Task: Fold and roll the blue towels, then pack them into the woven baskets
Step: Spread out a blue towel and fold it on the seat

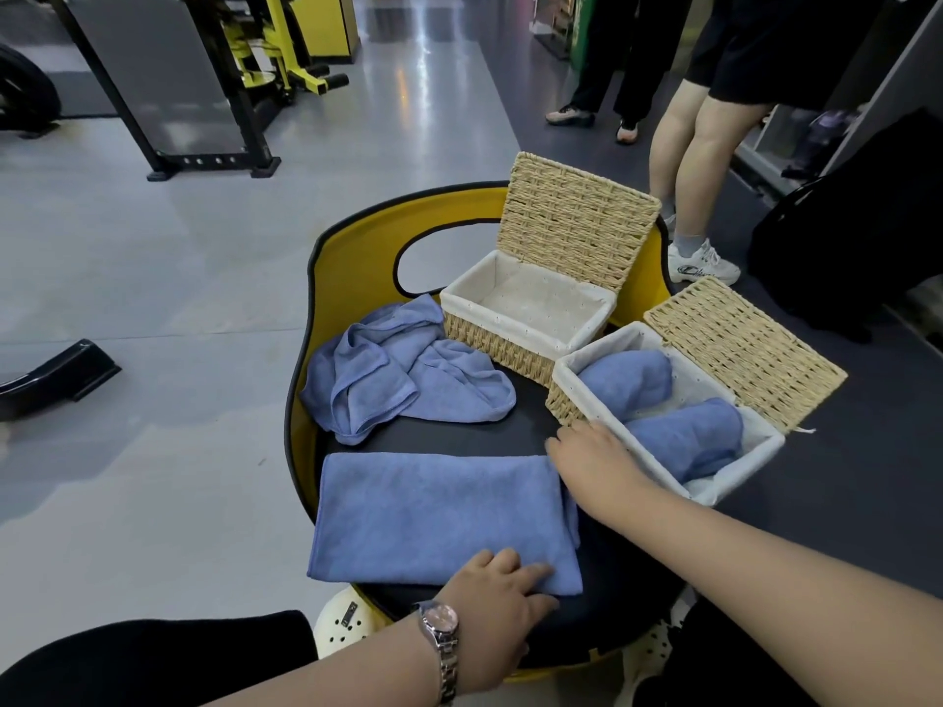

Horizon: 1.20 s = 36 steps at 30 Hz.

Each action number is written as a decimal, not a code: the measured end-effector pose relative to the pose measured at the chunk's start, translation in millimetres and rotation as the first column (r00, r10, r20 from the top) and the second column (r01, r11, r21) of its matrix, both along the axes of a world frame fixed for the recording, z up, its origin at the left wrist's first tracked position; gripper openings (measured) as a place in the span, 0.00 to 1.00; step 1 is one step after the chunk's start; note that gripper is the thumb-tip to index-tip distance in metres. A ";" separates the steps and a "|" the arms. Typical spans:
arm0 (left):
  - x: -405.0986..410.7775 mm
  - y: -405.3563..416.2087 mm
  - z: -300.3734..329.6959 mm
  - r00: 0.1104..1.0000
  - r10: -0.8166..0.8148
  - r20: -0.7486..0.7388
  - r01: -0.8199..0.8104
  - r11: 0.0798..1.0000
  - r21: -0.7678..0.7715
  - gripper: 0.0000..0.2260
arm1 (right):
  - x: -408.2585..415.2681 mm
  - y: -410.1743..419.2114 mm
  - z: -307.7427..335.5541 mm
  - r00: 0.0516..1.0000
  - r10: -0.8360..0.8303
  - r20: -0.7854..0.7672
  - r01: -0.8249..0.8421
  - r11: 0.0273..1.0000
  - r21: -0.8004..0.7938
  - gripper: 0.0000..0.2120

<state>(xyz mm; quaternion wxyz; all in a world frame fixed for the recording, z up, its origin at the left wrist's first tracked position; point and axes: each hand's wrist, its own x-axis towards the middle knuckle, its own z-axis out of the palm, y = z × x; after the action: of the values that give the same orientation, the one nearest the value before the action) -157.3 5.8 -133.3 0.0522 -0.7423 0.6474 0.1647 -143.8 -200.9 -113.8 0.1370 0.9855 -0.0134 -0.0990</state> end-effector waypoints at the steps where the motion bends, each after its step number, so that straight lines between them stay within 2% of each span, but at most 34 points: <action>1: -0.4 0.6 -1.0 1.000 0.010 -0.018 -0.010 1.000 0.005 0.24 | -2.6 1.4 2.2 0.999 0.018 0.046 -0.019 0.999 0.039 0.09; 2: -0.2 -0.2 -1.3 0.999 0.032 -0.029 -0.032 0.999 -0.004 0.24 | -3.7 2.0 1.9 0.999 0.020 0.027 -0.022 0.998 0.059 0.11; 5: -1.3 -2.5 3.2 0.998 0.054 -0.014 -0.054 0.998 -0.027 0.24 | -3.9 -2.5 -1.6 0.993 0.117 0.013 -0.117 0.992 -0.045 0.14; 9: -0.9 -3.1 2.7 0.998 0.055 -0.017 -0.055 0.998 -0.013 0.24 | 5.2 -7.9 1.2 0.983 0.121 0.138 -0.109 0.990 -0.088 0.16; 10: -0.6 -3.0 1.5 0.999 0.054 -0.011 -0.054 0.999 -0.007 0.24 | 6.0 -4.0 4.2 0.985 0.120 0.121 -0.110 0.990 -0.083 0.16; 12: 0.0 -1.9 1.2 0.999 0.045 -0.006 -0.045 0.999 0.006 0.24 | 4.7 0.1 4.2 0.987 0.147 0.060 -0.144 0.988 -0.050 0.11; 13: 1.0 -1.4 2.0 0.999 0.046 -0.022 -0.046 0.999 0.008 0.24 | 5.2 1.7 4.0 0.994 0.108 0.023 -0.107 0.994 -0.035 0.08; 14: 2.2 -0.8 3.1 0.997 0.056 -0.058 -0.056 0.998 -0.002 0.23 | 6.0 3.2 5.8 0.994 0.092 0.054 -0.089 0.994 -0.064 0.06; 16: 7.2 -0.3 10.2 0.980 0.120 -0.157 -0.135 0.987 -0.086 0.20 | 9.0 4.3 8.9 0.983 0.119 0.142 -0.108 0.991 -0.082 0.08; 18: 19.0 0.8 22.7 0.943 0.269 -0.194 -0.306 0.931 -0.197 0.18 | 9.7 7.7 9.6 0.979 0.165 0.116 -0.158 0.985 -0.064 0.08; 20: 43.0 8.2 33.9 0.856 0.495 -0.151 -0.518 0.822 -0.237 0.18 | 3.1 10.4 2.4 0.984 0.169 -0.063 -0.171 0.985 -0.031 0.06; 22: 73.5 25.3 41.4 0.743 0.668 -0.041 -0.658 0.718 -0.226 0.20 | -1.2 7.2 -2.4 0.983 0.100 -0.155 -0.112 0.992 -0.065 0.10; 25: 114.9 55.6 45.6 0.605 0.772 0.194 -0.750 0.635 -0.187 0.21 | 0.1 11.4 10.9 0.990 0.136 -0.041 -0.138 0.989 -0.050 0.05; 26: 125.0 62.6 44.9 0.583 0.780 0.228 -0.770 0.620 -0.153 0.19 | 1.7 13.5 16.9 0.989 0.150 0.004 -0.150 0.988 -0.029 0.11; 27: 134.0 68.1 43.5 0.571 0.785 0.240 -0.786 0.607 -0.115 0.19 | 3.1 13.8 16.8 0.980 0.189 0.068 -0.188 0.982 -0.018 0.17; 29: 147.1 73.9 39.1 0.569 0.783 0.249 -0.804 0.594 -0.032 0.18 | 2.2 18.5 16.7 0.973 0.186 0.134 -0.186 0.982 -0.008 0.20; 32: 155.9 73.1 30.2 0.579 0.763 0.288 -0.802 0.597 0.030 0.17 | 2.4 32.7 19.5 0.943 0.290 0.161 -0.288 0.957 -0.037 0.18; 36: 158.2 68.6 28.4 0.623 0.705 0.337 -0.769 0.630 0.104 0.14 | 6.1 48.5 21.1 0.939 0.313 0.144 -0.316 0.949 -0.003 0.14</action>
<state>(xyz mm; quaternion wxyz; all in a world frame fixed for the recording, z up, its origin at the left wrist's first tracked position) 0.9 74.3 -104.9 0.1539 -0.9459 0.2450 0.1471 -137.6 -152.4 -92.7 0.1399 0.9809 0.1353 -0.0054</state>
